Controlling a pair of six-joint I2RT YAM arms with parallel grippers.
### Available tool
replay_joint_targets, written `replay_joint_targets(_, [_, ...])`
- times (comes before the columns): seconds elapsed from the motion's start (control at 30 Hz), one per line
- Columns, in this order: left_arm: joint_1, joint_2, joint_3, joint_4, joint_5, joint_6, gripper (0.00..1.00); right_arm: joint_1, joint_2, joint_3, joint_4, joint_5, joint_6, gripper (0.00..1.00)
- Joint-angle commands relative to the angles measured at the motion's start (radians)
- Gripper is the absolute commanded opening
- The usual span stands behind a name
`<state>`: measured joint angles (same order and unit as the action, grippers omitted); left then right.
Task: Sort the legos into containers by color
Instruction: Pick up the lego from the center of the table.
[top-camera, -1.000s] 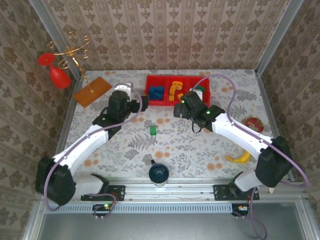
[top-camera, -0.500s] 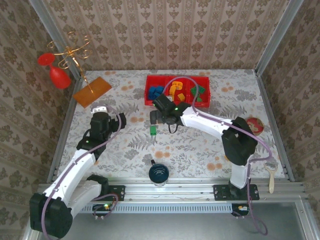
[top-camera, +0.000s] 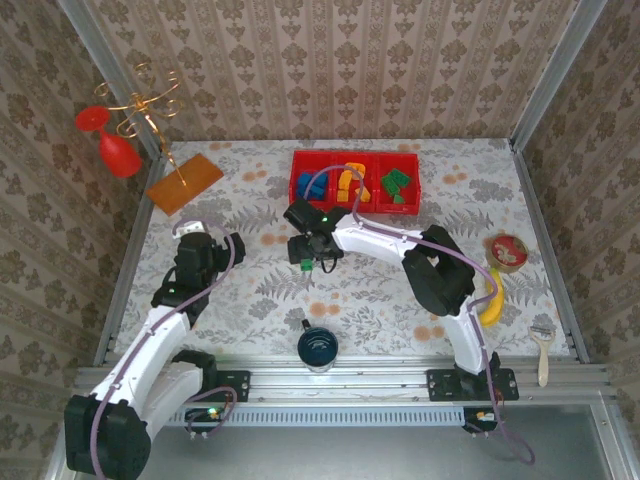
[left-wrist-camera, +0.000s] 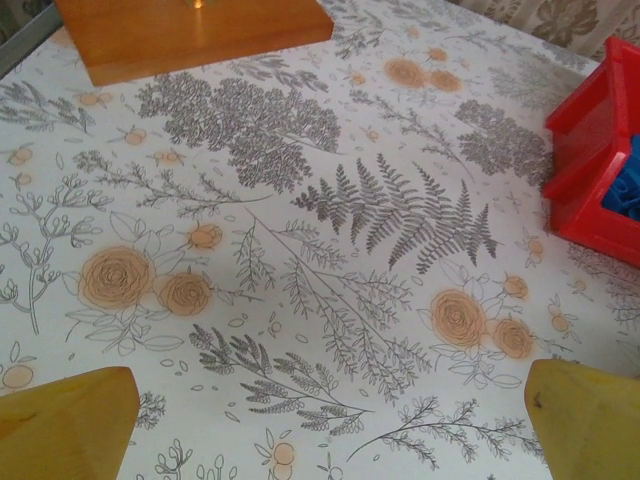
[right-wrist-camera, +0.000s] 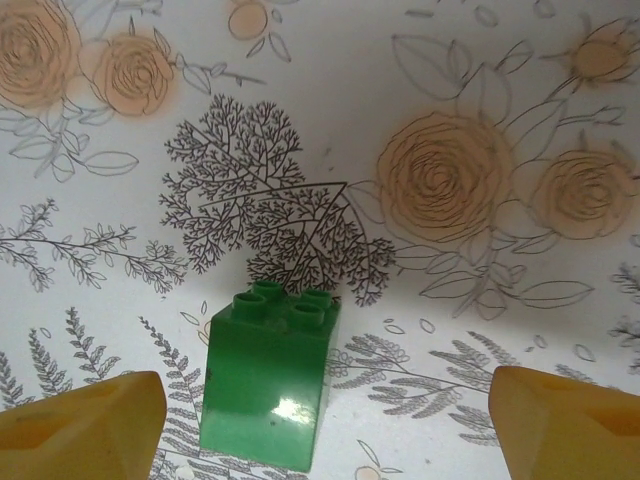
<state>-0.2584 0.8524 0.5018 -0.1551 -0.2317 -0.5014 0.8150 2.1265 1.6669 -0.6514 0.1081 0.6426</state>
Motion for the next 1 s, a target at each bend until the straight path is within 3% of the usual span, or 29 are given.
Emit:
replay_joint_targets(0.0, [0.014,0.008,-0.017,0.018,0.022,-0.031,1.00,0.013,0.042,0.052,-0.069,-0.025,-0.009,0.84])
replay_joint_targets(0.23, [0.027,0.013,-0.030,0.033,0.036,-0.043,1.00,0.025,0.107,0.111,-0.104,-0.031,-0.026,0.79])
replay_joint_targets(0.63, [0.041,0.025,-0.055,0.060,0.070,-0.078,1.00,0.024,0.148,0.137,-0.125,-0.040,-0.043,0.57])
replay_joint_targets(0.77, [0.042,0.036,-0.051,0.060,0.080,-0.081,1.00,0.021,0.151,0.134,-0.122,-0.043,-0.041,0.54])
replay_joint_targets(0.97, [0.045,0.034,-0.045,0.043,0.075,-0.088,1.00,0.000,0.119,0.088,-0.100,-0.048,-0.035,0.32])
